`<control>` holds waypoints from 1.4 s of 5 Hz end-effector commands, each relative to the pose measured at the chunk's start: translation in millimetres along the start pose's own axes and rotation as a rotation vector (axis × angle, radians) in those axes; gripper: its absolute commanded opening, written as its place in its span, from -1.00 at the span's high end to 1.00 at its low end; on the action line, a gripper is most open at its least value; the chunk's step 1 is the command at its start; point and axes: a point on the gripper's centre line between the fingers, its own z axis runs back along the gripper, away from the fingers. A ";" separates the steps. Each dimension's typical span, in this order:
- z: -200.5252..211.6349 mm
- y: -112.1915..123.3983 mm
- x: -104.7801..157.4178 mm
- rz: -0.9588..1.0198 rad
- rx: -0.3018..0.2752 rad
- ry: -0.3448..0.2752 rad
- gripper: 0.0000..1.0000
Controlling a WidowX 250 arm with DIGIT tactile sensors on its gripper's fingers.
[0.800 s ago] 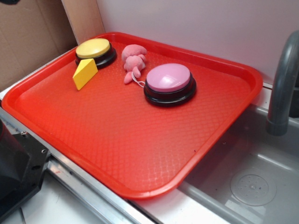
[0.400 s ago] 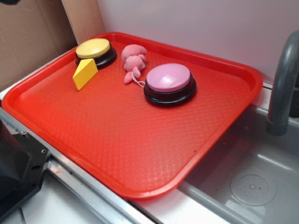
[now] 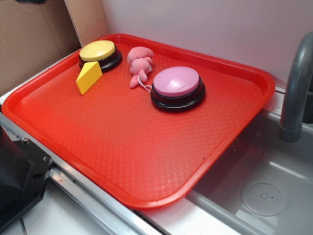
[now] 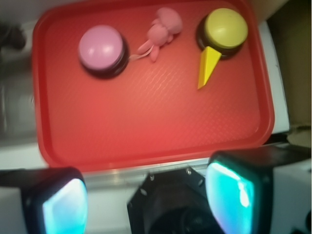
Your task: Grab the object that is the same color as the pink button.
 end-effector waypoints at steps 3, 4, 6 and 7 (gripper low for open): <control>-59.8 2.9 108.1 0.419 0.102 -0.165 -1.00; -86.0 8.6 127.1 0.479 0.109 -0.188 -1.00; -126.0 21.7 145.6 0.573 0.132 -0.247 -1.00; -145.5 27.4 146.7 0.595 0.155 -0.233 -1.00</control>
